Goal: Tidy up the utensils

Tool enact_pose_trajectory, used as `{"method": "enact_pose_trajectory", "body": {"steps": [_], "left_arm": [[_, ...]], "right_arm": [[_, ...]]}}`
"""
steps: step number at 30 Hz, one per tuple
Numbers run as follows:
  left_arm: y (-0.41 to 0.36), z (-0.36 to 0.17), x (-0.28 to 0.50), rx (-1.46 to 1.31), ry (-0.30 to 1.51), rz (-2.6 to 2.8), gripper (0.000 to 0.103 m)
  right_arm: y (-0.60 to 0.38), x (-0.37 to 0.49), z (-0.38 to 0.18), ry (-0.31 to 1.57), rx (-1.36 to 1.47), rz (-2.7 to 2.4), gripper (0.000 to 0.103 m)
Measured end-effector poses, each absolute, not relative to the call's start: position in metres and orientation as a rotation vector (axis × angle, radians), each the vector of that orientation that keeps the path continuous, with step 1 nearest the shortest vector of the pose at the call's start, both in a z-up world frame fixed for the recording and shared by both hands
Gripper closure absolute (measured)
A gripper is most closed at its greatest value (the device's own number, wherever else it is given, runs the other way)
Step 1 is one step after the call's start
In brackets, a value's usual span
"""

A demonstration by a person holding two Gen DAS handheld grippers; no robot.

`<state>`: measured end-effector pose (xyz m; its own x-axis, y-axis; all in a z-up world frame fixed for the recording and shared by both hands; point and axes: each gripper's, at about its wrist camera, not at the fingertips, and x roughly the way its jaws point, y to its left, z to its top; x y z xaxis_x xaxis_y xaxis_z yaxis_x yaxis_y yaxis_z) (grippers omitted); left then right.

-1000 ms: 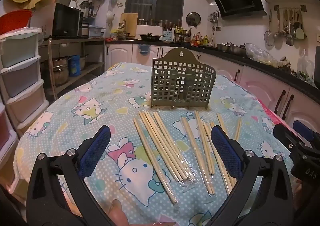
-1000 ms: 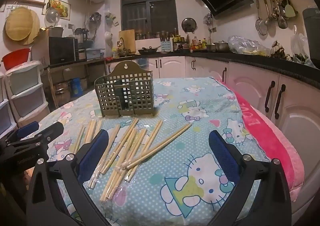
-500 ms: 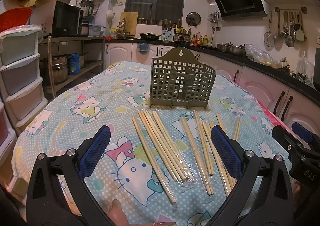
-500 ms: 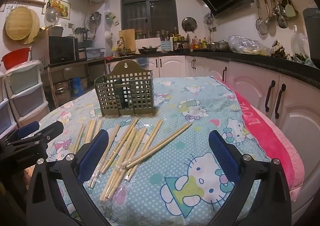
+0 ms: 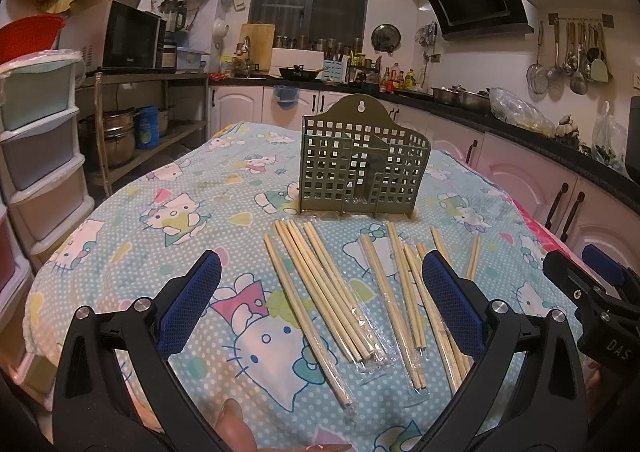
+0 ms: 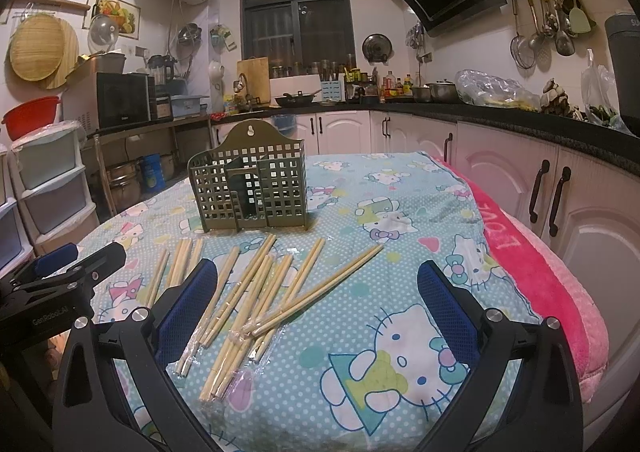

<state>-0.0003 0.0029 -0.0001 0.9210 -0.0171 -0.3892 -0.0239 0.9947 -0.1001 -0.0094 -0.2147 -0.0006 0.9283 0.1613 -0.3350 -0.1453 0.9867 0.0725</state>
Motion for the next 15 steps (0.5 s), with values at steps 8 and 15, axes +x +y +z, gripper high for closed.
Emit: {"method": "enact_pose_trajectory", "body": {"steps": [8,15], "left_arm": [[0.0032,0.0002,-0.0004,-0.104,0.4,0.004,0.01],[0.0031,0.0003,-0.0003,-0.104,0.4,0.004,0.01]], "right_arm": [[-0.2148,-0.0091,-0.0002,0.348,0.046,0.159,0.006],[-0.2148,-0.0097,-0.0004,0.345,0.046,0.16,0.006]]}}
